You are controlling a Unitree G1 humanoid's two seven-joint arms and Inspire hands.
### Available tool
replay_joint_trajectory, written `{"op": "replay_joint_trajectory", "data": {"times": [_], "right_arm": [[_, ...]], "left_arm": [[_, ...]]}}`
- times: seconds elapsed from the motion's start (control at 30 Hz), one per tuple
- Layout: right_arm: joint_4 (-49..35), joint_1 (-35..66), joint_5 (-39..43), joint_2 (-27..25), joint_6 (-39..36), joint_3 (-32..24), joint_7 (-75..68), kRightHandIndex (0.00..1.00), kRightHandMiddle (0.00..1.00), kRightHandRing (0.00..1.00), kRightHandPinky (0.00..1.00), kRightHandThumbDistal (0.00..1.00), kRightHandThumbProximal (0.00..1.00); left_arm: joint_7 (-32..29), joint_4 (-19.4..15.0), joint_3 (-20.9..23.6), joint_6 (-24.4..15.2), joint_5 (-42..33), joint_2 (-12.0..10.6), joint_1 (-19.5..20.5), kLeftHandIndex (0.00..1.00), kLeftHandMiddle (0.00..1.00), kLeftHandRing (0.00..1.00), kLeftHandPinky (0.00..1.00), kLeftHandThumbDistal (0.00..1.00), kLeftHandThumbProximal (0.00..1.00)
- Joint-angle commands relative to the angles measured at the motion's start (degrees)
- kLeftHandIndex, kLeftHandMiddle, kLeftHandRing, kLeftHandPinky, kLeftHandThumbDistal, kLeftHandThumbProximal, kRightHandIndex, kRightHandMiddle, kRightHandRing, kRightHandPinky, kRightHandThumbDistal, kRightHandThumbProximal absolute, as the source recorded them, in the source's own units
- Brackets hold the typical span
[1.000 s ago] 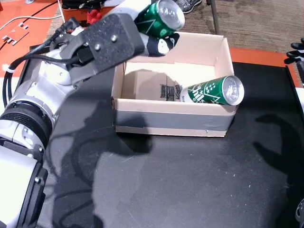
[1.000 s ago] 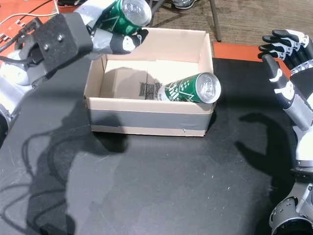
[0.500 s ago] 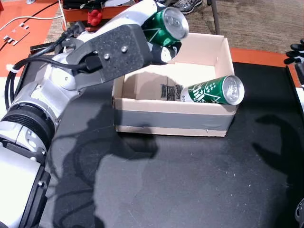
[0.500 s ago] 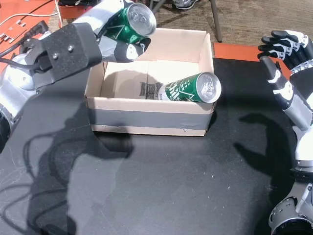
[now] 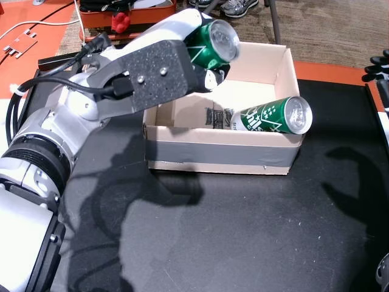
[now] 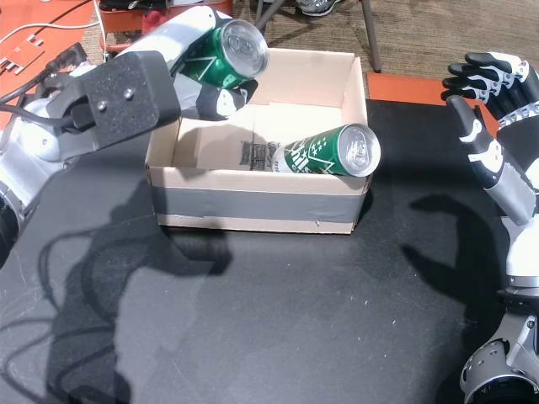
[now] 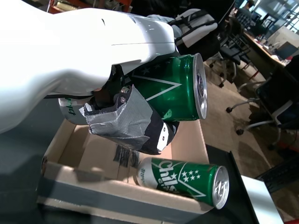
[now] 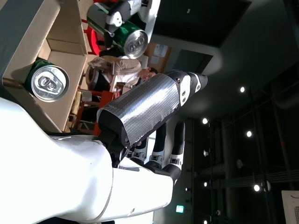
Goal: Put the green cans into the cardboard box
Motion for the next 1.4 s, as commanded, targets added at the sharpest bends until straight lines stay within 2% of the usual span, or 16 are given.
{"op": "replay_joint_trajectory", "data": {"times": [0.0, 0.03, 0.07, 0.13, 0.17, 0.2, 0.27, 0.33, 0.53, 1.17, 1.37], "right_arm": [[-0.59, 0.55, 0.07, 0.56, -0.61, 0.05, -0.16, 0.43, 0.46, 0.52, 0.55, 0.99, 0.34], [-0.63, 0.60, 0.04, 0.61, -0.67, 0.07, -0.22, 0.43, 0.46, 0.52, 0.55, 0.99, 0.34], [-0.66, 0.62, 0.06, 0.65, -0.63, 0.09, -0.21, 0.43, 0.46, 0.52, 0.55, 0.99, 0.34], [-0.77, 0.66, 0.17, 0.71, -0.46, 0.10, -0.06, 0.43, 0.46, 0.52, 0.55, 0.99, 0.34], [-0.81, 0.67, 0.23, 0.74, -0.36, 0.09, 0.03, 0.43, 0.46, 0.52, 0.55, 1.00, 0.34], [-0.87, 0.71, 0.24, 0.79, -0.33, 0.10, 0.06, 0.43, 0.46, 0.52, 0.55, 1.00, 0.34], [-1.06, 0.75, 0.20, 0.90, -0.13, 0.13, -0.11, 0.43, 0.46, 0.51, 0.54, 1.00, 0.33], [-1.17, 0.77, 0.14, 0.99, -0.13, 0.15, -0.24, 0.43, 0.46, 0.51, 0.54, 1.00, 0.33], [-1.05, 0.73, -0.43, 0.91, -0.66, 0.36, -0.88, 0.43, 0.46, 0.52, 0.54, 0.99, 0.34], [-0.97, 0.62, -0.32, 0.99, -0.23, 0.58, -0.70, 0.42, 0.45, 0.51, 0.54, 0.99, 0.33], [-0.61, 0.34, -0.55, 0.79, -0.04, 0.62, -0.87, 0.42, 0.45, 0.51, 0.54, 1.00, 0.33]], "left_arm": [[-0.32, 0.11, -0.59, -0.56, 0.50, 0.54, -0.07, 0.64, 0.73, 0.64, 0.61, 0.05, 0.00], [-0.40, 0.13, -1.19, -0.53, 1.08, 0.73, -0.17, 0.69, 0.77, 0.67, 0.66, 0.02, 0.00], [-0.28, 0.13, -2.19, -0.57, 2.09, 1.03, -0.35, 0.81, 0.87, 0.76, 0.75, 0.17, 0.00], [-0.04, 0.14, -3.41, -0.53, 3.18, 1.38, -0.53, 0.91, 0.98, 0.88, 0.85, 0.37, 0.00], [0.17, 0.15, -3.75, -0.46, 3.47, 1.44, -0.57, 0.95, 1.00, 0.94, 0.88, 0.53, 0.04], [0.11, 0.16, -3.80, -0.36, 3.45, 1.44, -0.61, 0.98, 1.00, 0.99, 0.90, 0.66, 0.11], [-0.56, 0.18, -3.71, 0.08, 3.02, 1.44, -0.71, 1.00, 1.00, 1.00, 0.93, 0.90, 0.16], [-0.81, 0.17, -3.76, 0.00, 2.86, 1.56, -0.75, 1.00, 1.00, 1.00, 0.96, 0.99, 0.18], [-0.11, 0.15, -4.80, -0.19, 3.73, 2.16, -1.03, 1.00, 1.00, 1.00, 1.00, 1.00, 0.27], [-0.56, 0.16, -4.32, 0.14, 2.95, 2.68, -0.85, 1.00, 1.00, 1.00, 0.98, 1.00, 0.25], [-0.87, 0.04, -3.38, -0.55, 2.15, 3.00, -1.05, 1.00, 1.00, 1.00, 0.97, 1.00, 0.27]]}}
